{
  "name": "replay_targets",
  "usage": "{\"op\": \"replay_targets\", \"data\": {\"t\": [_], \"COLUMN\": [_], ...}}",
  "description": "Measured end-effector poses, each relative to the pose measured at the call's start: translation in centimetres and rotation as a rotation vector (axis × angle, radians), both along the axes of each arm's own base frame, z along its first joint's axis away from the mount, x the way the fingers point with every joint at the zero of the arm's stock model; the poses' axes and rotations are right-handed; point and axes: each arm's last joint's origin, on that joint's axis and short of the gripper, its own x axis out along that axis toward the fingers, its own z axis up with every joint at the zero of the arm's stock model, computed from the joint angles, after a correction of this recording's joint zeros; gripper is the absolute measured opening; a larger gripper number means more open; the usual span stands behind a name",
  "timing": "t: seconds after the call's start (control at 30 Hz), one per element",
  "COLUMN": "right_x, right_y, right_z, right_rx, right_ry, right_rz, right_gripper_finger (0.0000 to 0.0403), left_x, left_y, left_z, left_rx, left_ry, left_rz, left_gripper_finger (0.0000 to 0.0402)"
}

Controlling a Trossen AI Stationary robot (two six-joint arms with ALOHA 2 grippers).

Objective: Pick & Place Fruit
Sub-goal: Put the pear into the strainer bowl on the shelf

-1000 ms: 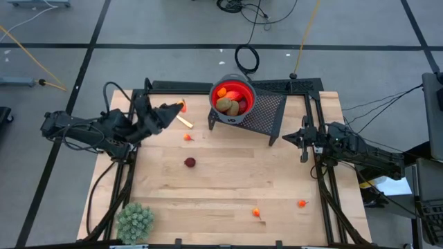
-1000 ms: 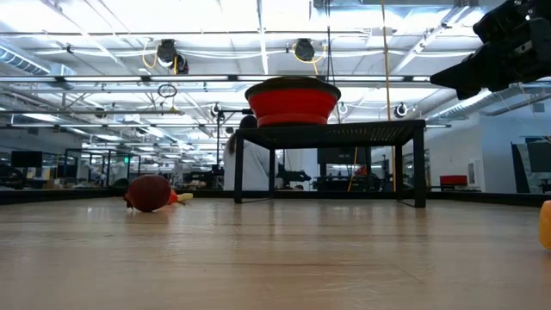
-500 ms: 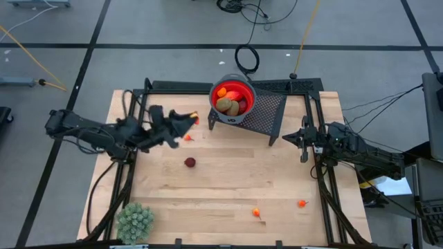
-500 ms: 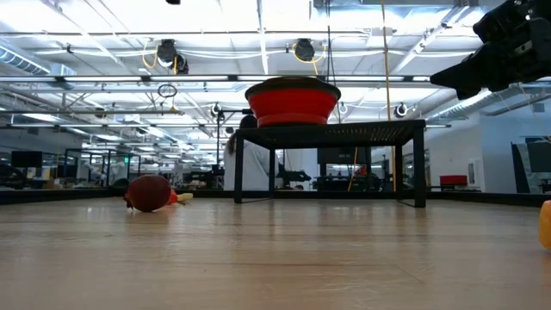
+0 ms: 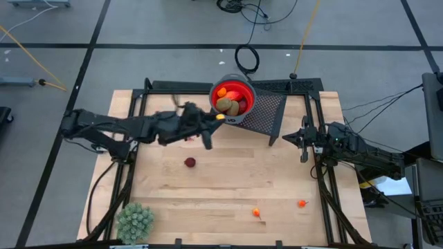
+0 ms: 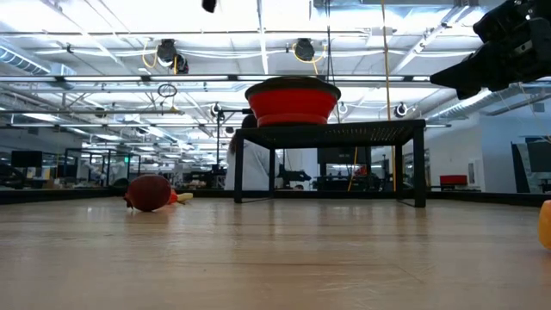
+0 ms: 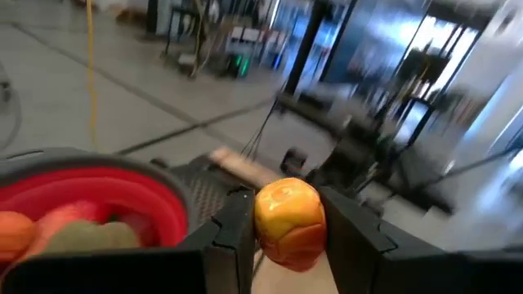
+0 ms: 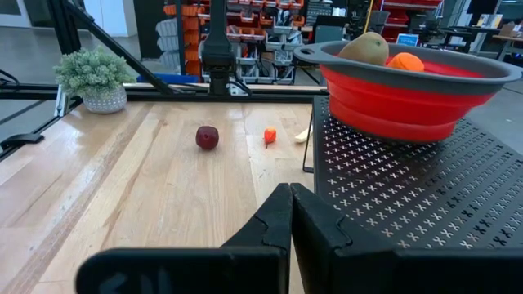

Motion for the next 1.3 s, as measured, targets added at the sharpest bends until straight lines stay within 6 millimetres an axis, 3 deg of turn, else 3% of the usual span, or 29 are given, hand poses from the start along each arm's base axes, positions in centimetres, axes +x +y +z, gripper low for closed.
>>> {"op": "replay_targets", "data": {"t": [0.27, 0.63, 0.83, 1.03, 1.3], "right_x": [0.0, 0.0, 0.0, 0.0, 0.0], "right_y": [0.0, 0.0, 0.0, 0.0, 0.0], "right_z": [0.0, 0.0, 0.0, 0.0, 0.0], "right_rx": [0.0, 0.0, 0.0, 0.0, 0.007], "right_ry": [-0.001, 0.0, 0.0, 0.0, -0.001], "right_rz": [-0.002, -0.004, -0.003, -0.004, -0.005], "right_gripper_finger": [0.0, 0.0, 0.0, 0.0, 0.0], "left_x": [4.1, 7.5, 7.0, 5.8, 4.3], "left_y": [3.2, 7.6, 10.0, 12.7, 14.7], "left_z": [1.4, -0.9, -1.5, -2.0, -3.3], "left_rx": [0.082, 0.244, 0.285, 0.189, 0.003], "left_ry": [0.205, 0.377, 0.464, 0.517, 0.602], "left_rz": [-0.021, 0.022, 0.062, 0.093, 0.132], "left_gripper_finger": [0.0113, 0.0113, 0.0113, 0.0113, 0.0113]}}
